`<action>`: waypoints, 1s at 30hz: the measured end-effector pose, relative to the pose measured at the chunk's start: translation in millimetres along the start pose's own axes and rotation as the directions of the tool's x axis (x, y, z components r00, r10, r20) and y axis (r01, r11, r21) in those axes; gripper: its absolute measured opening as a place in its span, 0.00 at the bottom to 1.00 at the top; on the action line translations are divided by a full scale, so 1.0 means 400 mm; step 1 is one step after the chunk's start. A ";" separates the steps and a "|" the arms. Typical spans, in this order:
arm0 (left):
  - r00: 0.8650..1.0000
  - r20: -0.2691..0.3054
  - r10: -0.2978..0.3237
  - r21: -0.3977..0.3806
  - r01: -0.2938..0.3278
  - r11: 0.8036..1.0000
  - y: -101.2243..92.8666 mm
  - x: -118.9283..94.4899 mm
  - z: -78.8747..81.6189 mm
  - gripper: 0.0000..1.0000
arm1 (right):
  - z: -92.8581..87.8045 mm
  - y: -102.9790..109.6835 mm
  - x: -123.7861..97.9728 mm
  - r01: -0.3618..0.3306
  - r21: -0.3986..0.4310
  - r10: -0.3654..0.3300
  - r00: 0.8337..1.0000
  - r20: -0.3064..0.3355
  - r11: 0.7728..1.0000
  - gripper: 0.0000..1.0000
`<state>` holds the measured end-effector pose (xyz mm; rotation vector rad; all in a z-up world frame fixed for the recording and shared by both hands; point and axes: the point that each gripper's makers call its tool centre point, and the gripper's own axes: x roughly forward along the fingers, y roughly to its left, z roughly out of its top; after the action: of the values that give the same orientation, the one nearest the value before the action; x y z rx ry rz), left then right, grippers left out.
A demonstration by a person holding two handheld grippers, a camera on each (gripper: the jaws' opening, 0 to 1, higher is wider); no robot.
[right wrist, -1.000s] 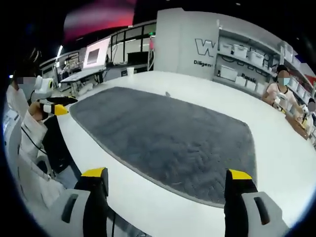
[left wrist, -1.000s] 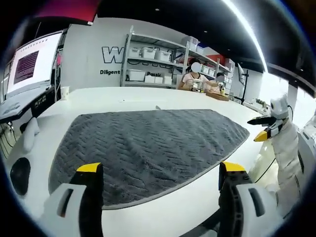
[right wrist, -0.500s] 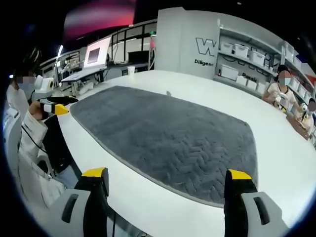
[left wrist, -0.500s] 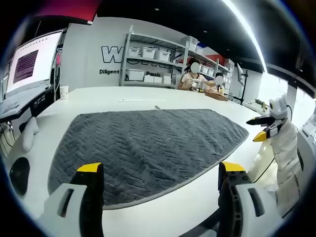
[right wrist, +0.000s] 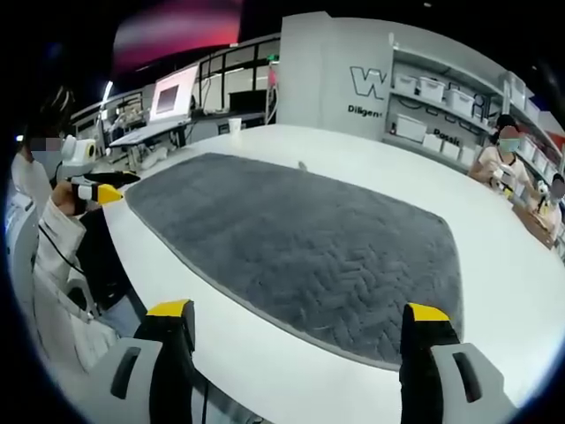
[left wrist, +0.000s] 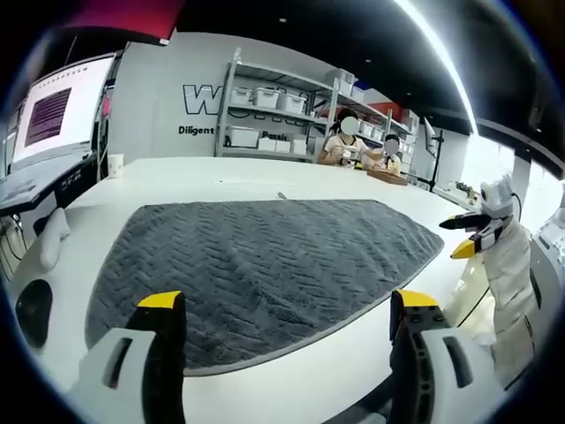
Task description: Open the folded towel by lifting each exposed corner and separating the folded layers until the towel lies flat within the target outline without major curled edges
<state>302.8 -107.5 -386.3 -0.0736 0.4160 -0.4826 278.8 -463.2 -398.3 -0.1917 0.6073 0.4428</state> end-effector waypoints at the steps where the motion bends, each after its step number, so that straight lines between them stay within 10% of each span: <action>1: 1.000 -0.001 0.000 -0.001 0.000 1.000 0.001 0.000 -0.001 0.95 | -0.001 -0.001 -0.001 0.001 0.000 -0.001 1.000 -0.001 1.000 0.96; 30: 1.000 0.001 0.009 -0.002 -0.009 1.000 0.008 -0.008 -0.003 0.94 | -0.018 -0.001 -0.004 0.010 0.008 -0.010 1.000 -0.017 1.000 0.96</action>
<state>301.2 -103.1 -386.9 -0.0739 0.4155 -0.4733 274.1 -466.1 -402.9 -0.1908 0.6241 0.4289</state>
